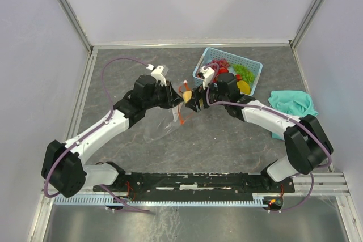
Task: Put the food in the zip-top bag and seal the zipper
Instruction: Place the fake fruit in the zipper food storage bag, then pick up the fake fruit from the bin, then place the fake fruit in the zipper food storage bag.
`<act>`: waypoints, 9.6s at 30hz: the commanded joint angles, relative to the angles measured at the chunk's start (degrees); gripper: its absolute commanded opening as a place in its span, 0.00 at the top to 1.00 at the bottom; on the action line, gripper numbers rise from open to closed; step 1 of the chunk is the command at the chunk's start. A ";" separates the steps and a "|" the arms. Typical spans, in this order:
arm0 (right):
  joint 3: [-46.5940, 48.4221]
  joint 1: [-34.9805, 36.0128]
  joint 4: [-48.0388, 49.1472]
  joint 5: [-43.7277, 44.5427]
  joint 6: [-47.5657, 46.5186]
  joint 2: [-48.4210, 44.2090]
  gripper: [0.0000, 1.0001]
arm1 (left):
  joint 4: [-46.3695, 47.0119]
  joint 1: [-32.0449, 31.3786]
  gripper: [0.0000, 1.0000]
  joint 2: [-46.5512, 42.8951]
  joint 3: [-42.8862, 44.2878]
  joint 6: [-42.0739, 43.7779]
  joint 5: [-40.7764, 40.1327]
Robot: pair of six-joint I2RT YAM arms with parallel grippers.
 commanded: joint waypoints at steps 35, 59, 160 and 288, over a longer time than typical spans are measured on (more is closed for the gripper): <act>3.76 4.69 4.61 2.27 -0.41 8.36 0.63 | -40.47 -0.52 0.58 29.00 35.16 3.33 -29.31; 14.34 4.62 -15.70 -3.14 17.21 6.02 0.70 | -26.89 -3.85 0.97 16.65 30.69 4.89 -20.30; 32.03 -12.96 -28.44 13.80 -4.29 10.57 0.04 | -24.40 1.90 0.97 4.00 29.06 15.11 -21.63; 25.61 12.91 -17.35 0.91 -17.07 -1.80 0.33 | -27.13 1.68 0.97 4.89 32.71 21.21 -11.72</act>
